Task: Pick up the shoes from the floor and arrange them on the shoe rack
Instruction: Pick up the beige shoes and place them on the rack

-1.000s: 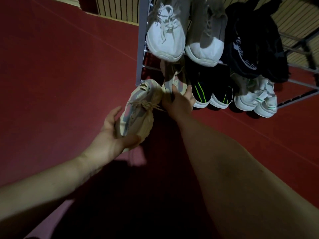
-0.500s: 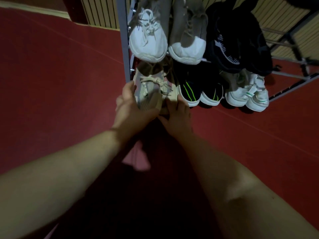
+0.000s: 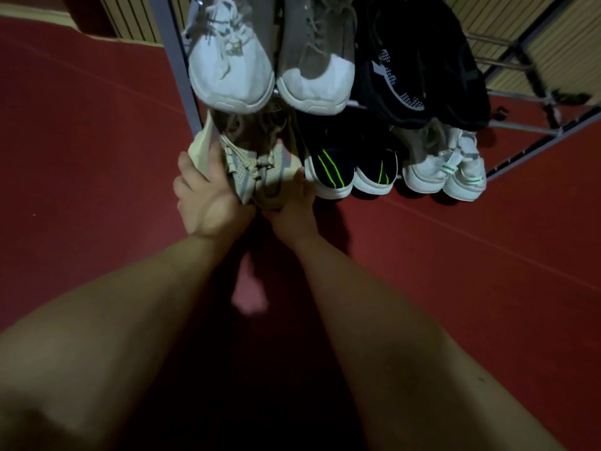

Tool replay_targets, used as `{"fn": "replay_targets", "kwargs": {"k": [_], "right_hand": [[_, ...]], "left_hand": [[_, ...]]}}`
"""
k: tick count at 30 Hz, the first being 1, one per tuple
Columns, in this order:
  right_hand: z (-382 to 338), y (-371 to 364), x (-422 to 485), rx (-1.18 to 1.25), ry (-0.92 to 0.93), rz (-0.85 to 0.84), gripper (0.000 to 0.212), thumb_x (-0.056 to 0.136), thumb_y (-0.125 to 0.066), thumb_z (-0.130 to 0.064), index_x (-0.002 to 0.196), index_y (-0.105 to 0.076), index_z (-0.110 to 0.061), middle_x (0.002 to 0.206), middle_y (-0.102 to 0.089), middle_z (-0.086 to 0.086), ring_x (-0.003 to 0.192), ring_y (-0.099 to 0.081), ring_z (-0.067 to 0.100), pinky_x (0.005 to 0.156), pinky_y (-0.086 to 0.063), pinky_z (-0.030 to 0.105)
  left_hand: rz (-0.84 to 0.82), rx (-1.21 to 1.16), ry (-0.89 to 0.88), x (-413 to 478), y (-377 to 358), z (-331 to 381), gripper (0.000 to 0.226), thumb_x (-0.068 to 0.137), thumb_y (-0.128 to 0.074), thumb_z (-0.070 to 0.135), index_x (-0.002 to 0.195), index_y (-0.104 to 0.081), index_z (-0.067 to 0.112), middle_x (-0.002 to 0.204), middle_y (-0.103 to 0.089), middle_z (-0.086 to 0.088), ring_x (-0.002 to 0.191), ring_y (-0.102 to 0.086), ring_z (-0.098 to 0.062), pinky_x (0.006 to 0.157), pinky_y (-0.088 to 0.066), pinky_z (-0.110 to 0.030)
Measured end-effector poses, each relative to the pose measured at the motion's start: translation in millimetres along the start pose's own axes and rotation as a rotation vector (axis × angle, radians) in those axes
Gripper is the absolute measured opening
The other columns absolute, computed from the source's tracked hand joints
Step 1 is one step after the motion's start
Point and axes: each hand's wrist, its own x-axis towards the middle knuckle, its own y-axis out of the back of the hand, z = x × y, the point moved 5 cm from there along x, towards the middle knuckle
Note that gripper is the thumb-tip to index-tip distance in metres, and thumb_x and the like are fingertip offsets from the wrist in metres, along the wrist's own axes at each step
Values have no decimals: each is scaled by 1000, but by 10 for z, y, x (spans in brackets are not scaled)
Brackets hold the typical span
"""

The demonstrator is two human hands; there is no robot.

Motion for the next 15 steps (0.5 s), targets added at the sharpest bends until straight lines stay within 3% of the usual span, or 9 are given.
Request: {"fn": "replay_targets", "kwargs": {"k": [2,3,5,7,9,15], "right_hand": [[67,6,33,-57,-27,-37,103,82,-72,-20,152,3,-12,158,4,15,146,-6,27,117,-15,29],[125,11,64,-6,-66,-52,109,78,-76,-28,152,4,-14,158,-2,12,145,-9,26,117,-16,29],[209,-2,59,392,-226,-83,118,71,-82,-37,150,6,-25,153,-28,7,136,-36,27,107,-39,41],[163,-75,30,781,-347,-116,93,81,-72,-15,149,-10,-28,141,-48,8,117,-57,25,83,-54,38],[125,-87,36,932,-393,-98,76,83,-61,-6,146,-23,-25,139,-49,12,115,-59,29,71,-55,36],[92,-18,-15,793,-421,-141,65,89,-58,-21,143,-23,-30,133,-55,7,111,-62,26,73,-53,36]], "left_hand": [[-27,6,-27,11,-20,-33,101,72,-70,45,149,-8,27,154,-6,-20,128,-28,-43,102,-32,-49],[-33,10,-33,14,-29,-52,101,73,-70,44,149,-7,26,154,-6,-20,128,-28,-43,103,-32,-49],[-27,6,-24,29,-34,-78,99,76,-67,47,150,-6,24,154,-6,-18,128,-28,-41,104,-30,-47],[-4,-26,-5,39,-48,-93,95,79,-60,54,150,-4,25,154,-8,-17,127,-29,-40,104,-30,-46],[4,-64,17,46,-55,-108,94,80,-57,57,151,-4,27,153,-11,-17,124,-33,-40,103,-30,-46],[-68,-91,90,85,-54,-91,95,78,-60,56,149,-1,34,149,-13,-14,120,-36,-40,102,-31,-45]]}}
